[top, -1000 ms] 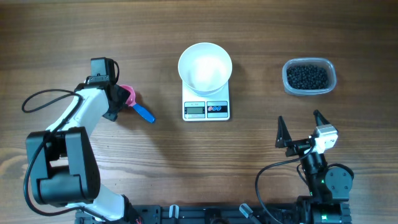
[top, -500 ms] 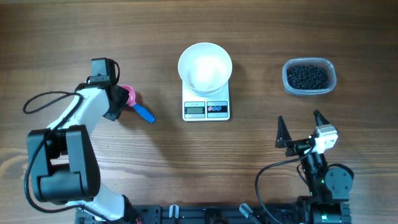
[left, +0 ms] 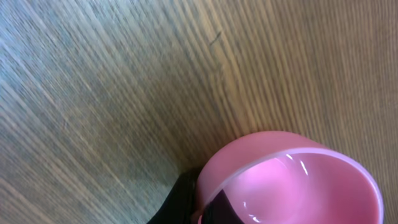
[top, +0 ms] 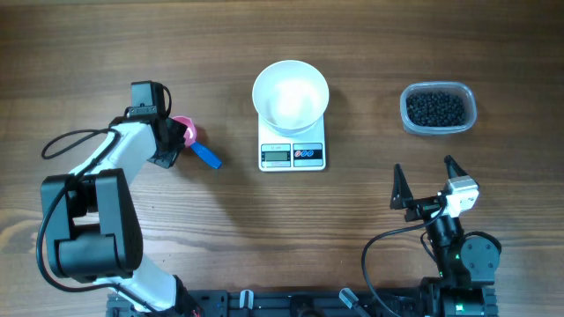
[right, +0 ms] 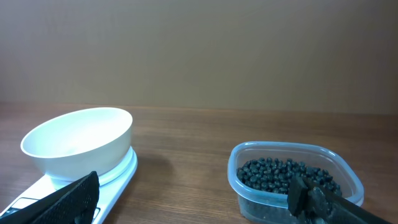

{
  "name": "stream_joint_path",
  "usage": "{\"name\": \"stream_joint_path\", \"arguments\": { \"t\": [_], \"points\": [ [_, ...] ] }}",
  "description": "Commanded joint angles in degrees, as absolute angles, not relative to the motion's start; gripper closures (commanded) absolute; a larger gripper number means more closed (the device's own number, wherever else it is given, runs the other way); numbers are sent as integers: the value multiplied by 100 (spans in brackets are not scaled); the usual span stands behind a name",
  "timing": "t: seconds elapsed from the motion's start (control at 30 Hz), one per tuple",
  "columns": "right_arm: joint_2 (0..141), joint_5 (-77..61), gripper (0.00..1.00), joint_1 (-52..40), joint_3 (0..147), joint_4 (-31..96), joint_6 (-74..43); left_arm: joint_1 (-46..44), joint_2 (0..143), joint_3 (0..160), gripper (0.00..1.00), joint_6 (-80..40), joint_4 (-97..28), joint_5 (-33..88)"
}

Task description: Scoop item into bowl and weigh 150g on scale

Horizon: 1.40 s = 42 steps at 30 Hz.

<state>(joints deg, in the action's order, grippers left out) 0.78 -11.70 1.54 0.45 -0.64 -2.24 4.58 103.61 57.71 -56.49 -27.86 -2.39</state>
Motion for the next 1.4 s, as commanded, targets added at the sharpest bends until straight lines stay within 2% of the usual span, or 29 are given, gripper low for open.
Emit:
{"name": "stream_joint_path", "arguments": {
  "t": [0.0, 0.13, 0.4, 0.5, 0.57, 0.7, 0.77, 0.87, 0.97, 1.07, 1.17, 1.37],
  "points": [
    [27, -1114, 0, 108, 30, -80, -152, 473, 10156, 5811, 96, -6698, -3179, -69],
    [27, -1114, 0, 108, 30, -80, -156, 473, 9424, 5811, 96, -7277, -3601, -62],
    [27, -1092, 0, 108, 30, -99, -150, 290, 7400, 5811, 96, -7290, -4814, -51],
    [27, -1372, 0, 108, 30, -108, -523, 75, 7070, 5811, 96, -7290, -5011, -292],
    [27, -1610, 0, 108, 30, -117, -1686, -95, 7022, 5811, 96, -7290, -5046, -414],
    [174, -2805, 0, 108, 30, -185, -6169, -390, 7028, 5811, 96, -7299, -4947, -412],
    [250, -3168, 0, 108, 30, -189, -7113, -517, 7028, 5808, 96, -7481, -4936, -412],
    [303, -2943, 1, 108, 30, -204, -7780, -766, 7028, 5808, 96, -8014, -4987, -410],
    [307, -2541, 0, 108, 30, -215, -7397, -1066, 7028, 5808, 96, -8440, -5015, -419],
    [307, -2965, 0, 108, 43, -366, -6274, -1203, 7028, 5808, 96, -8471, -5028, -456],
    [447, -3284, 1, 108, 261, -287, -5927, -1227, 7028, 5808, 96, -8473, -5046, -454],
    [1833, -3874, 1, 108, 1192, 104, -5094, -1227, 7028, 5808, 96, -8619, -5043, -449]
  ]
}}
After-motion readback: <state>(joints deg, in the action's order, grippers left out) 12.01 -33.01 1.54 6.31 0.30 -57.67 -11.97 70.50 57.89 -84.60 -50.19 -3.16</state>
